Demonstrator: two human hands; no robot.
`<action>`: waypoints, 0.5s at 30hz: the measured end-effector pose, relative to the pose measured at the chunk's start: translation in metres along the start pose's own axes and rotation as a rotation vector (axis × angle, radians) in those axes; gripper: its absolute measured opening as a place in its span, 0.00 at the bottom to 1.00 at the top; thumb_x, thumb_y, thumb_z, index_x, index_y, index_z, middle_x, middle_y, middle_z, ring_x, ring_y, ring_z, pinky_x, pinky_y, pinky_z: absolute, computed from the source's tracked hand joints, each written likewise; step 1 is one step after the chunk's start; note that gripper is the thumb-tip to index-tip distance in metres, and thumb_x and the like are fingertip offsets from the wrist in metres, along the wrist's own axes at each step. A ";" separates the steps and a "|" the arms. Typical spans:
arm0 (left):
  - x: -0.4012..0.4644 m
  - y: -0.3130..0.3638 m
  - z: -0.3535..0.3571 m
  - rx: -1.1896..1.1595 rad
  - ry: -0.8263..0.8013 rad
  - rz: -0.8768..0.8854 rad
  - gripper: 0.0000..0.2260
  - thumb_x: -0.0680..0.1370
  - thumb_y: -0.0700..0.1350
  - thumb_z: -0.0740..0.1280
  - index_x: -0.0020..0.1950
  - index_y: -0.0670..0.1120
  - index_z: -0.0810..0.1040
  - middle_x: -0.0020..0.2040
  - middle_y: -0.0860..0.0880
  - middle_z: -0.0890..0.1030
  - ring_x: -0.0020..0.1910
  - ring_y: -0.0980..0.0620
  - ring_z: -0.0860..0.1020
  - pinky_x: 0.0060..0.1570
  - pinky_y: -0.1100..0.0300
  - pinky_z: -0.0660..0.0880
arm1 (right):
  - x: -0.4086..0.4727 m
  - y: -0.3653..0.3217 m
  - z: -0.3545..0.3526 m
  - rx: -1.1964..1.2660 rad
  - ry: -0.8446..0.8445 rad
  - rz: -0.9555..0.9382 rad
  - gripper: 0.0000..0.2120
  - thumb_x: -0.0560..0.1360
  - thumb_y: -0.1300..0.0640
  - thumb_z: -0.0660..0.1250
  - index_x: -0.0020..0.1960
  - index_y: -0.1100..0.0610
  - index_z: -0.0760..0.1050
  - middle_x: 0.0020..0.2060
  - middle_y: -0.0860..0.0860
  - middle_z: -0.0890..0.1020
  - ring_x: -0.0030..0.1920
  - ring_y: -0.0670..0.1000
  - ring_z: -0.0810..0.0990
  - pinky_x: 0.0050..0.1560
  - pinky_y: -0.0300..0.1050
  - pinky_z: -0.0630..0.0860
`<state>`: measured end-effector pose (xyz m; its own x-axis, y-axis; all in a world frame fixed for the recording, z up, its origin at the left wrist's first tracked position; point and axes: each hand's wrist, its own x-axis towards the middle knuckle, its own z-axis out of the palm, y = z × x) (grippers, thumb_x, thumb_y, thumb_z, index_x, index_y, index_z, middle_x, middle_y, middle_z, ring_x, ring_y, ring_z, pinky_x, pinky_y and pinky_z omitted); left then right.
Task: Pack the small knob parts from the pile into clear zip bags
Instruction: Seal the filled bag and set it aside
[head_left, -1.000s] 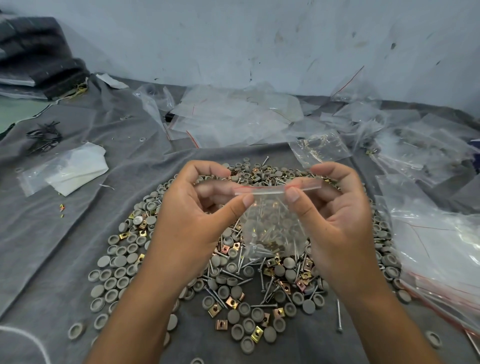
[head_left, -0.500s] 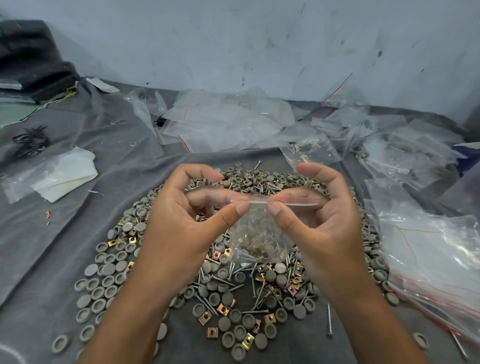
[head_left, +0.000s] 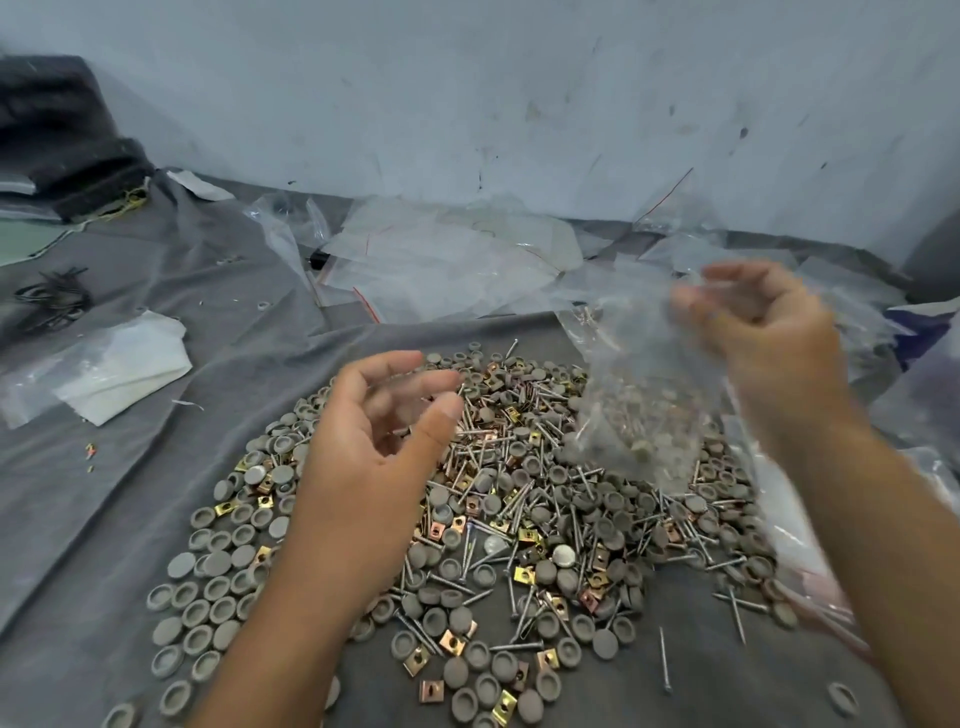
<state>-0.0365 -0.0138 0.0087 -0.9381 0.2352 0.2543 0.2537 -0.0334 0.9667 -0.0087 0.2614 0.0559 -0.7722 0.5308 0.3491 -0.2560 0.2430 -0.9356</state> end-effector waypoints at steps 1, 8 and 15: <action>0.001 0.000 -0.001 -0.004 0.035 -0.013 0.21 0.73 0.59 0.69 0.63 0.54 0.73 0.54 0.60 0.85 0.54 0.61 0.82 0.54 0.59 0.74 | 0.023 0.002 -0.013 -0.090 0.054 -0.024 0.11 0.71 0.52 0.79 0.50 0.47 0.79 0.46 0.46 0.86 0.43 0.41 0.85 0.44 0.36 0.79; 0.007 -0.002 -0.009 -0.075 0.201 -0.083 0.05 0.83 0.46 0.63 0.58 0.51 0.75 0.49 0.56 0.87 0.49 0.56 0.84 0.49 0.57 0.72 | 0.134 0.008 -0.108 -0.507 0.146 -0.070 0.09 0.66 0.41 0.78 0.43 0.40 0.81 0.45 0.47 0.86 0.43 0.43 0.83 0.49 0.42 0.81; 0.009 -0.006 -0.007 -0.063 0.203 -0.090 0.04 0.83 0.47 0.62 0.57 0.53 0.75 0.48 0.55 0.87 0.47 0.56 0.84 0.48 0.53 0.72 | 0.045 0.037 -0.163 -1.095 -0.462 0.298 0.20 0.60 0.27 0.72 0.48 0.33 0.79 0.45 0.41 0.85 0.45 0.42 0.84 0.38 0.31 0.78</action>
<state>-0.0479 -0.0187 0.0057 -0.9862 0.0398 0.1610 0.1573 -0.0829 0.9841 0.0418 0.4264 0.0451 -0.9079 0.3982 -0.1308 0.4177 0.8341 -0.3603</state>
